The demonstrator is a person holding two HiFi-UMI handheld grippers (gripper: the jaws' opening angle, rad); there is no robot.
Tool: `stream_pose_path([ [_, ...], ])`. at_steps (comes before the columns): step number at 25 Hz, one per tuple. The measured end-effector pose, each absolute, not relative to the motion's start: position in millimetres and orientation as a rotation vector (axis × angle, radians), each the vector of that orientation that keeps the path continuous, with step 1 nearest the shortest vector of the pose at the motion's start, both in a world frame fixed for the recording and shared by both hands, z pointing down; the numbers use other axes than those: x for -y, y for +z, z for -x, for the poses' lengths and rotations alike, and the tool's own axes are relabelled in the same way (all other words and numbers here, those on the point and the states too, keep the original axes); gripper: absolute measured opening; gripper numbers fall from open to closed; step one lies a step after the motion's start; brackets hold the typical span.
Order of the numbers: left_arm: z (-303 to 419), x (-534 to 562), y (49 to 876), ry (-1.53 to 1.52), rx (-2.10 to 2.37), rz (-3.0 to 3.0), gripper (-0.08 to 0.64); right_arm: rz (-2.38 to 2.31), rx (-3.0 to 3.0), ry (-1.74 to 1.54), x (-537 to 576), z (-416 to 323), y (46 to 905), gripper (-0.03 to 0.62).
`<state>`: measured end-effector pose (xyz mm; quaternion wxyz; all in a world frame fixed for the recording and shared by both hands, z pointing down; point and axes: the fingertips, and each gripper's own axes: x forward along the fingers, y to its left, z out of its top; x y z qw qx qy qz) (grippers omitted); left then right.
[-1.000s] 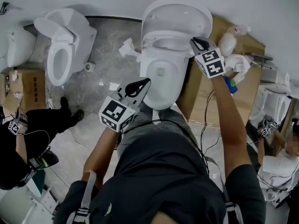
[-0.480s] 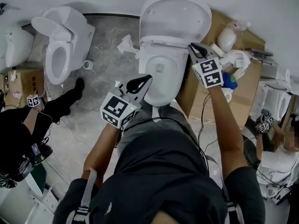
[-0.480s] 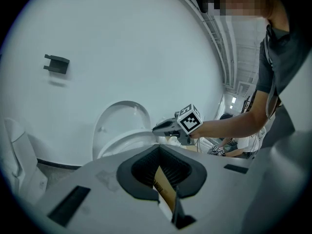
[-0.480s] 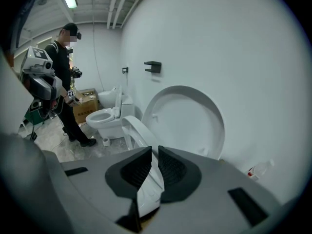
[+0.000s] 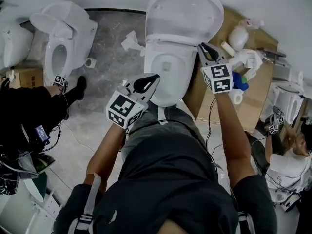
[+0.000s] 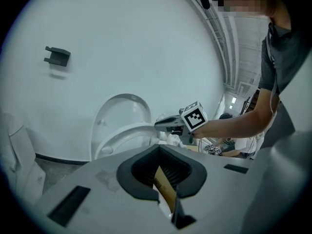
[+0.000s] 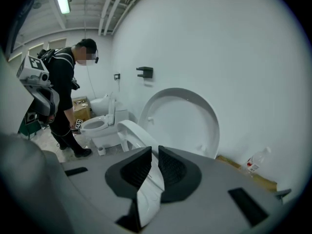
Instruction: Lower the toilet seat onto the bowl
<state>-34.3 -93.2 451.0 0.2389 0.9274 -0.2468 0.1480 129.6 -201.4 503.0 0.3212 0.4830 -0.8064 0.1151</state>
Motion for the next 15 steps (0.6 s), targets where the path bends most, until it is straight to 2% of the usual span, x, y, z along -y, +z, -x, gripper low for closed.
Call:
stream_pose_path([
  [15, 36, 93, 479, 0.418, 0.613, -2.510, 0.005, -1.489, 2.195, 0.433, 206, -134, 499, 0.044],
])
